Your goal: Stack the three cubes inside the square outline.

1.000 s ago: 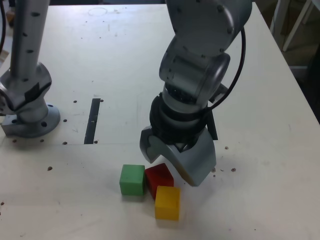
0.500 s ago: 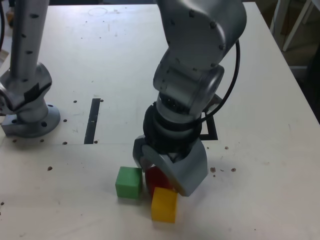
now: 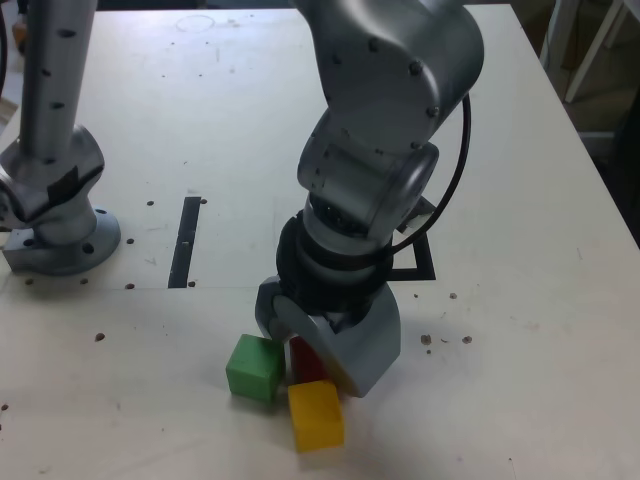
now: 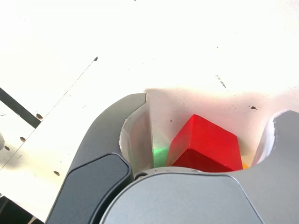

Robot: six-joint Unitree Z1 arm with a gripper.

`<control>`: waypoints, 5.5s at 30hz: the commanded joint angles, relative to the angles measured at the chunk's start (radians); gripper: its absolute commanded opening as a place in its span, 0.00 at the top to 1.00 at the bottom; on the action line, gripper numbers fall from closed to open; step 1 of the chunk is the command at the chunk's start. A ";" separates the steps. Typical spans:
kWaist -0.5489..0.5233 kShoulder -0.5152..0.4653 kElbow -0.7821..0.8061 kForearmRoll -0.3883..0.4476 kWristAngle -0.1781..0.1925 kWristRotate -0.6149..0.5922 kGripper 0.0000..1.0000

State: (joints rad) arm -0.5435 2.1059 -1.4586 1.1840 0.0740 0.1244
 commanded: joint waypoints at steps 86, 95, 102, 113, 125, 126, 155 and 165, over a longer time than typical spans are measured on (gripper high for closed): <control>0.545 -0.007 -0.084 -0.007 0.051 -0.109 0.62; 0.545 0.005 -0.077 -0.020 0.050 -0.107 0.42; 0.545 0.007 -0.058 -0.042 0.047 -0.103 0.01; 0.539 -0.057 -0.055 -0.010 0.088 -0.100 0.01; 0.395 -0.166 -0.103 0.085 0.116 -0.018 0.01; 0.374 -0.167 -0.110 0.098 0.114 -0.013 0.01; -0.122 -0.094 -0.178 0.133 0.056 0.165 0.04; -0.151 -0.047 -0.098 0.031 0.051 0.166 0.05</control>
State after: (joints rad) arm -0.6944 2.0530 -1.5567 1.2190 0.1254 0.2902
